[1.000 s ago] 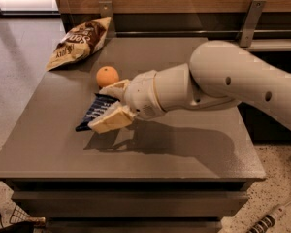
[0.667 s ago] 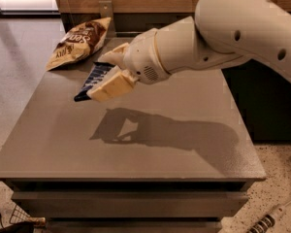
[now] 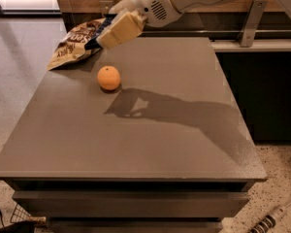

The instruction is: Move rxbar blueberry near brown chip bag

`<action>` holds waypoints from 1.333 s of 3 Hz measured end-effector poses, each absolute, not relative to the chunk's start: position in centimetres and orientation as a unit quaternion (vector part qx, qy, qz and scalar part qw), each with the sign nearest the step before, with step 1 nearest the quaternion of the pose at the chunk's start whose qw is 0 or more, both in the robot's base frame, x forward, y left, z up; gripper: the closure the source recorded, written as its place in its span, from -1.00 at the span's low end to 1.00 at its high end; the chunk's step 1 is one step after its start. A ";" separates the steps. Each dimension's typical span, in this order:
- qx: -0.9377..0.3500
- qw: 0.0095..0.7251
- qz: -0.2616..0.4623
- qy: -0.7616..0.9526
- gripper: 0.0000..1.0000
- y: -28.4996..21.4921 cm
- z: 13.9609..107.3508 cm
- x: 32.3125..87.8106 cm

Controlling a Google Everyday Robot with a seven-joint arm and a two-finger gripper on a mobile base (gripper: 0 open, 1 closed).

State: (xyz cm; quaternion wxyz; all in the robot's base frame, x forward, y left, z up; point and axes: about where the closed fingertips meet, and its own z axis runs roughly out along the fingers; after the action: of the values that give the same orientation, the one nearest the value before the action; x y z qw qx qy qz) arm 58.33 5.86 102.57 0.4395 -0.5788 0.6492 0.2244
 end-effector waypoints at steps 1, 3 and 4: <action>-0.540 0.445 0.209 0.683 1.00 5.0 104.1 65.0; -0.500 0.464 0.173 0.711 1.00 3.7 102.9 72.4; -0.489 0.465 0.113 0.729 1.00 1.8 95.1 76.6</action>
Offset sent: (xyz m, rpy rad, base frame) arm 0.1606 -0.0253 0.0264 0.0224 0.0286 -0.2684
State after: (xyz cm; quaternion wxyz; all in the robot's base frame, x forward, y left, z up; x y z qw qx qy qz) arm 76.63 1.82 95.14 0.4651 -0.4894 0.7289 0.1134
